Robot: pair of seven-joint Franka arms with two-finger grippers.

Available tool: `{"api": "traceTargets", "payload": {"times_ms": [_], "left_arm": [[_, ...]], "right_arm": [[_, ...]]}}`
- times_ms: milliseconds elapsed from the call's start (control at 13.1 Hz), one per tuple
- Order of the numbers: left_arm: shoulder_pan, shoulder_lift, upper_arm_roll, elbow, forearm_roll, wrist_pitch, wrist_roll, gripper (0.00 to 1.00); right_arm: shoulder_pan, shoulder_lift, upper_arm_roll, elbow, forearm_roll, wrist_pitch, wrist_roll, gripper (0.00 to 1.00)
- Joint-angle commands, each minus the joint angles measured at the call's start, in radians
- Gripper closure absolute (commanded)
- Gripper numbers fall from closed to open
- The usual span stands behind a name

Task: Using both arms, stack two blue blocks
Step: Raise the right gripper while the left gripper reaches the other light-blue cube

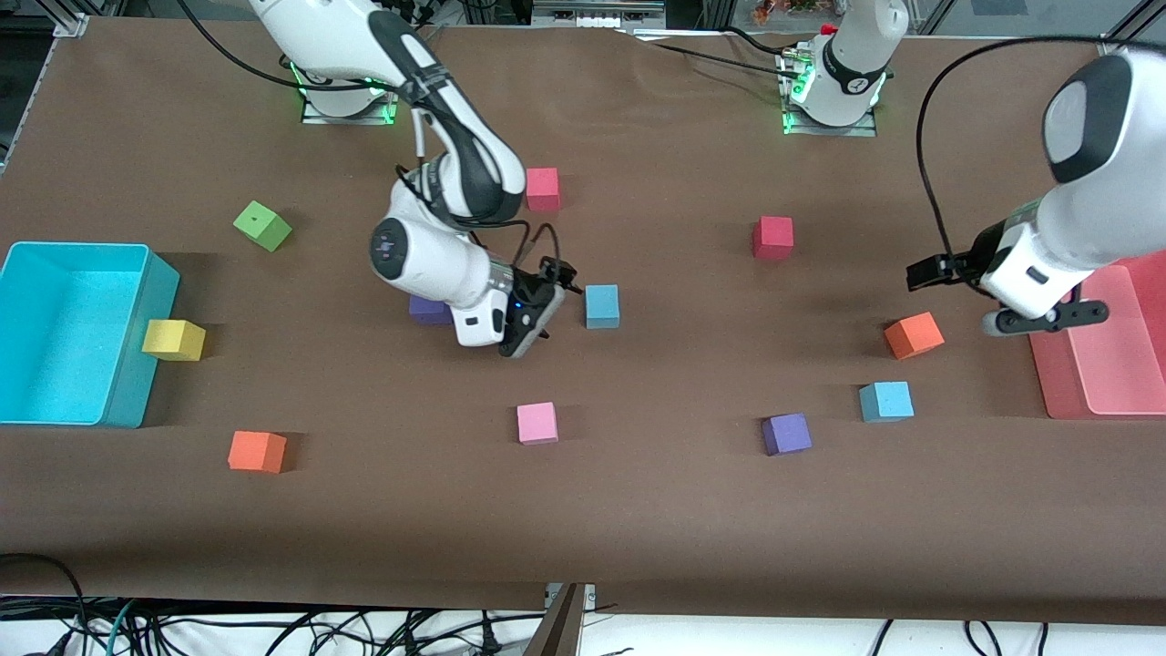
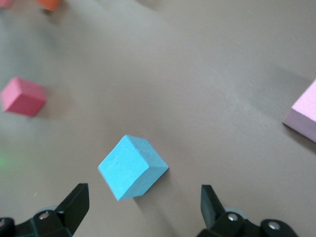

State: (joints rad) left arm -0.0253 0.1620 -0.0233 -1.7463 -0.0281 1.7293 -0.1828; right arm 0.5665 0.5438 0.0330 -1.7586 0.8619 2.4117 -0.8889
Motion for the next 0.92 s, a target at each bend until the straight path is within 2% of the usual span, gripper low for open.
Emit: {"api": "traceTargets", "payload": {"times_ms": [0, 153, 229, 534, 686, 839], "left_arm": [[-0.011, 0.007, -0.003, 0.004, 0.025, 0.016, 0.008, 0.00], [-0.015, 0.043, -0.003, -0.012, 0.027, 0.051, 0.009, 0.00], [-0.005, 0.063, -0.001, -0.018, 0.030, 0.099, 0.028, 0.00], [-0.004, 0.226, 0.054, -0.039, 0.031, 0.312, 0.098, 0.00], [-0.005, 0.258, 0.068, -0.076, 0.031, 0.427, 0.100, 0.00], [-0.005, 0.304, 0.068, -0.073, 0.031, 0.502, 0.100, 0.00]], "right_arm": [[-0.027, -0.074, 0.013, -0.148, 0.242, 0.021, -0.395, 0.00], [-0.030, -0.044, 0.013, -0.163, 0.420, 0.023, -0.642, 0.00], [-0.036, -0.024, 0.013, -0.160, 0.468, 0.018, -0.719, 0.00], [-0.028, 0.050, 0.013, -0.148, 0.586, 0.014, -0.887, 0.00], [-0.027, 0.085, 0.013, -0.134, 0.705, -0.018, -1.003, 0.00], [-0.025, 0.114, 0.013, -0.125, 0.740, -0.031, -1.065, 0.00]]}}
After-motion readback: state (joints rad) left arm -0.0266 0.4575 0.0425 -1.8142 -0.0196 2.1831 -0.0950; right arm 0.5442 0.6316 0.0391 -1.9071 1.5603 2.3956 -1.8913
